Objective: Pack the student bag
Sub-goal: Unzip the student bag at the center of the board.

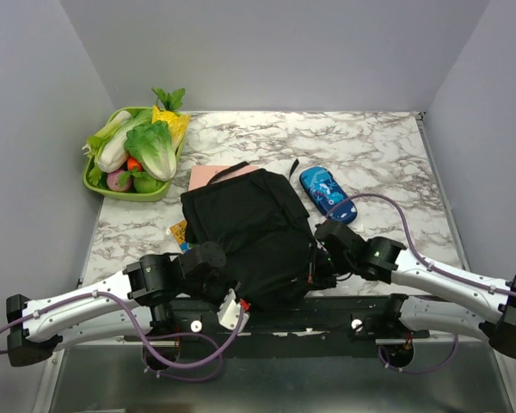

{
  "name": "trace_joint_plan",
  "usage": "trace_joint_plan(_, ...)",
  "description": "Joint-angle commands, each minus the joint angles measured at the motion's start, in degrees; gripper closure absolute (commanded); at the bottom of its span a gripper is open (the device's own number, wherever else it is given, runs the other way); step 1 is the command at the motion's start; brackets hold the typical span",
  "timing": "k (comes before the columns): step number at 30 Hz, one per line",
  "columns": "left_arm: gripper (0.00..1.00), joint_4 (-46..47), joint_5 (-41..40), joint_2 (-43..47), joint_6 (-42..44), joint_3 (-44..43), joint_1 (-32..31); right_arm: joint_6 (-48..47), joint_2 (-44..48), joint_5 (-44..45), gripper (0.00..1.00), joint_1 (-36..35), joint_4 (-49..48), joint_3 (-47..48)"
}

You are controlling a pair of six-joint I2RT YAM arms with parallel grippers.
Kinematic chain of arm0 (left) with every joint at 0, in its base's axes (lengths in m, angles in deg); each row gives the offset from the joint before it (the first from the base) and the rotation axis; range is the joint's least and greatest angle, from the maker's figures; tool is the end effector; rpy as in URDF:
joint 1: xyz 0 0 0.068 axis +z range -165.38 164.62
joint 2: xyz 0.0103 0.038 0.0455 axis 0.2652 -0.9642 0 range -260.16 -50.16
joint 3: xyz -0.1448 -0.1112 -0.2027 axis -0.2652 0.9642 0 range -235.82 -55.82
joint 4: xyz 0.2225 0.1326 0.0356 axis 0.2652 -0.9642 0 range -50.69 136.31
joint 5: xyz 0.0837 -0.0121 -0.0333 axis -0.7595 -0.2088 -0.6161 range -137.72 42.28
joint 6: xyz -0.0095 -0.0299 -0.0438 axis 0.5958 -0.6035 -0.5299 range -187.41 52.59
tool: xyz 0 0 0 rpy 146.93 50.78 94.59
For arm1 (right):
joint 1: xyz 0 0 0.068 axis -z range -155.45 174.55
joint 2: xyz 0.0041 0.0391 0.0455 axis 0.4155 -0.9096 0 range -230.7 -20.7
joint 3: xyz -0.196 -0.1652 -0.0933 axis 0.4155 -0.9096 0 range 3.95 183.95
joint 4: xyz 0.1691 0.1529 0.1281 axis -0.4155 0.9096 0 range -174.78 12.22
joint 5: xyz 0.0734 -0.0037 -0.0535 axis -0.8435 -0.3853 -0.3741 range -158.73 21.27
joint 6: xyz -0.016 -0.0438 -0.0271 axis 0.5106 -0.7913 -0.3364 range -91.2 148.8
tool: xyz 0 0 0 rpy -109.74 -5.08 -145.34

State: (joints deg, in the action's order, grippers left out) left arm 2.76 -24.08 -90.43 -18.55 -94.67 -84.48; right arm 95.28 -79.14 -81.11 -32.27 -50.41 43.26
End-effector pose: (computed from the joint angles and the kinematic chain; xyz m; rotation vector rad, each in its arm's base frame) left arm 0.0369 -0.1363 0.2628 2.1265 1.0399 -0.6576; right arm 0.1018 0.1696 0.2273 0.1389 2.8602 0.9778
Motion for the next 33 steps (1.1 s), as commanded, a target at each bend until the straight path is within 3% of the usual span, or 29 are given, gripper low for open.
trace_joint_plan(1, 1.0, -8.3, 1.94, 2.65, 4.57, -0.17, -0.77, -7.06, 0.17, 5.34, 0.99, 4.96, 13.35, 0.94)
trace_joint_plan(10, 1.0, -14.37, 2.64, 5.2, 7.04, -1.14, -0.77, -11.81, -0.98, 15.88, 0.99, 12.17, 21.79, 4.46)
trace_joint_plan(17, 1.0, -12.45, 1.41, 7.93, 6.25, 1.05, -0.77, -12.33, -2.56, 16.26, 1.0, 12.61, 17.68, 4.72)
trace_joint_plan(21, 0.58, -6.74, 1.59, 6.35, 0.46, -0.17, -0.77, -13.74, -3.44, 12.74, 0.99, 12.52, 11.52, 3.67)
trace_joint_plan(22, 0.53, -3.85, 1.41, 5.82, -3.03, -0.61, -0.77, -14.09, -3.44, 10.99, 0.99, 12.52, 10.64, 3.49)
trace_joint_plan(25, 0.45, 0.99, 0.88, 3.28, -10.15, -2.36, -0.77, -14.97, -4.14, 11.33, 0.99, 12.52, 9.23, 4.02)
trace_joint_plan(28, 0.44, 10.74, -1.39, 1.34, -18.07, -3.16, -0.69, -15.76, -5.11, 10.98, 0.99, 12.43, 9.05, 5.16)
trace_joint_plan(31, 0.44, 26.35, -7.45, -1.03, -29.41, -1.23, -0.77, -16.03, -5.02, 10.19, 0.99, 12.17, 8.35, 5.25)
trace_joint_plan(33, 0.42, 31.4, -12.71, -2.79, -36.01, 1.3, -0.77, -15.85, -4.85, 9.83, 0.99, 11.82, 8.26, 5.25)
